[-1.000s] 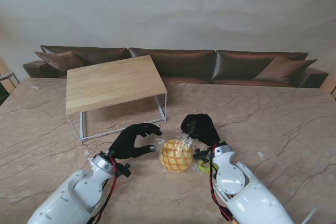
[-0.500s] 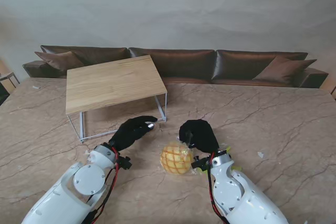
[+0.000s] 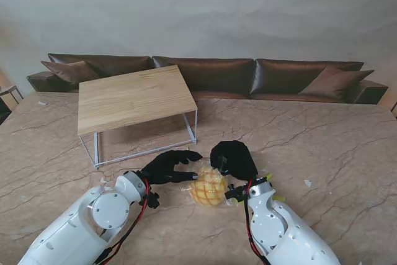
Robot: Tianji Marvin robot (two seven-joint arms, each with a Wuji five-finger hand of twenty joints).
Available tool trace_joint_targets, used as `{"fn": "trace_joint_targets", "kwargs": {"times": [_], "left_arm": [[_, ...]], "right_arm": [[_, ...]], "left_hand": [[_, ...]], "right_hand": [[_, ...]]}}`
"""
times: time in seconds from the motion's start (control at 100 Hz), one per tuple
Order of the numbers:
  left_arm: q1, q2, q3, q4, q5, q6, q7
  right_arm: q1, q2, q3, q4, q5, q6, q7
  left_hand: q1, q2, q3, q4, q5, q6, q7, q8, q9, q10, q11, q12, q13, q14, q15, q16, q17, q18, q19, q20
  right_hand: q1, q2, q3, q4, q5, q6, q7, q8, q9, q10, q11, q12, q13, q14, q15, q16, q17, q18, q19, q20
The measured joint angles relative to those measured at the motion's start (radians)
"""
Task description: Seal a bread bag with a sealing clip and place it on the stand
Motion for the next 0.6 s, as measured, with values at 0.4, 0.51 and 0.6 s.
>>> {"fn": "trace_joint_targets", "kwargs": {"times": [0.4,0.51,0.6], "left_arm": [[-0.023,-0.022,0.040,0.048,-0.017,-0.017,0.069],[-0.023,-0.026,0.040,0.049,-0.028,-0.011,0.070],[-0.022,-0.031,0.041,0.054,-0.026,-0.006,0.098]], "right_arm": [[-0.017,0.011,0.013,-0.017,-0.090,0.020,-0.010],[-0.056,0.031,0.055,-0.075,-0.150,0.043,0.040],[-0.106,0.057,0.111,-0.151,-0.207,0.061,0.127]], "left_hand": [[0.332,-0.045,0.143,-0.124,0.210,-0.270,0.576,0.116,0.485,-0.134,0.008,0.526,0.226,-0.011,0.216,0.233,0.063,0.013,0.112,0.051],[0.396,-0.053,0.133,-0.133,0.210,-0.270,0.598,0.142,0.513,-0.131,-0.002,0.525,0.269,-0.011,0.251,0.247,0.091,0.013,0.155,0.061],[0.420,-0.054,0.133,-0.133,0.210,-0.271,0.601,0.161,0.522,-0.122,-0.004,0.498,0.292,-0.010,0.273,0.248,0.115,0.013,0.191,0.062]], "right_hand": [[0.000,0.000,0.000,0.000,0.000,0.000,0.000,0.000,-0.012,-0.022,0.000,-0.013,-0.026,-0.005,-0.058,0.001,-0.046,-0.014,-0.046,-0.003],[0.041,0.000,0.041,0.000,0.000,-0.017,-0.023,-0.012,-0.085,-0.096,-0.002,-0.054,-0.162,-0.006,-0.229,-0.016,-0.159,-0.040,-0.157,-0.049],[0.021,0.003,0.070,0.021,-0.023,-0.036,-0.143,-0.088,-0.229,-0.135,-0.031,-0.112,-0.326,-0.028,-0.414,-0.048,-0.293,-0.064,-0.274,-0.075]]}}
